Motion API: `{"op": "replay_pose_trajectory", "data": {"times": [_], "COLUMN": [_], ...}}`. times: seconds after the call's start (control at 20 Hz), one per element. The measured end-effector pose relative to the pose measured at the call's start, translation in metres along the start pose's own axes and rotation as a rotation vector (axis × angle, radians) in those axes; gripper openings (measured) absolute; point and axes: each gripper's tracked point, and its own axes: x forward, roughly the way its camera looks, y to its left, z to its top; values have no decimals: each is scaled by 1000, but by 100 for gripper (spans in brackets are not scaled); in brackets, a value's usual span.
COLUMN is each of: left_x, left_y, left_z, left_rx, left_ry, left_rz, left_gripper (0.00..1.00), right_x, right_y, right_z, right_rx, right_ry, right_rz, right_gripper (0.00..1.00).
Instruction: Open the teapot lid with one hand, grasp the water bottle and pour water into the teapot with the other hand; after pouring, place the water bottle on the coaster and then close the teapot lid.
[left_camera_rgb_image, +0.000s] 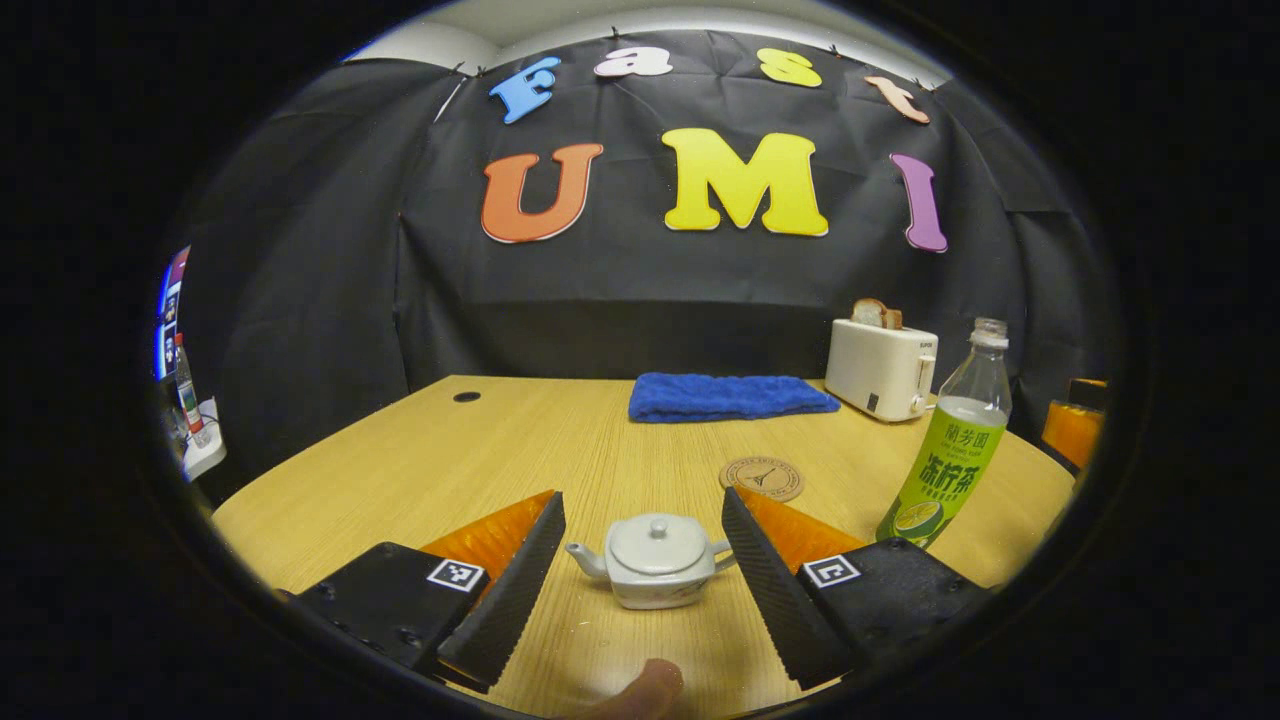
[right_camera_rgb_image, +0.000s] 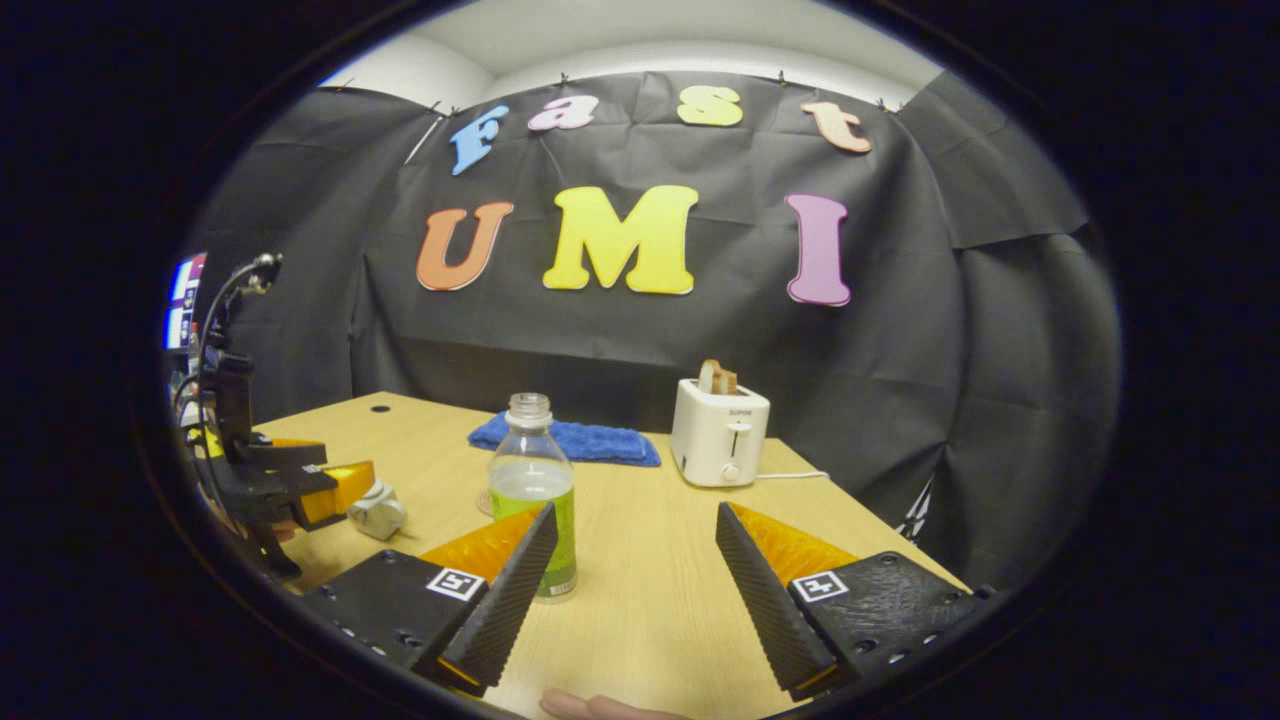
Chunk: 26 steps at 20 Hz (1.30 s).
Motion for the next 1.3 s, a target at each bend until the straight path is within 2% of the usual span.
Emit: {"op": "replay_pose_trajectory", "data": {"times": [0.15, 0.3, 0.35, 0.6, 0.9, 0.95, 1.05, 1.15, 1.2, 1.3], "left_x": [3, 12, 15, 30, 38, 37, 34, 34, 34, 33], "left_y": [0, 2, 2, -1, 2, 2, -3, -5, -4, -3], "left_z": [4, 8, 7, 6, 1, 1, 2, 2, 2, 4], "left_rx": [7, 33, 34, 29, 24, 33, 72, 135, 157, 169], "left_ry": [-35, -77, -77, -53, -38, -39, -42, -48, -49, -48], "left_rz": [2, 8, 4, -9, -6, -4, -20, -16, -6, -2], "left_gripper": [95, 76, 75, 48, 38, 37, 29, 18, 9, 7], "right_x": [0, 0, 0, 1, 1, 2, 3, 5, 5, 4], "right_y": [7, 14, 15, 23, 24, 23, 24, 26, 27, 29], "right_z": [1, -1, -2, -7, -8, -9, -11, -13, -13, -13], "right_rx": [7, -4, -4, -16, -15, -15, -10, -13, -18, -28], "right_ry": [-24, -22, -22, -10, -9, -6, 0, 10, 11, 7], "right_rz": [10, 20, 24, 39, 45, 43, 45, 51, 53, 58], "right_gripper": [98, 95, 95, 96, 95, 95, 95, 96, 95, 98]}}
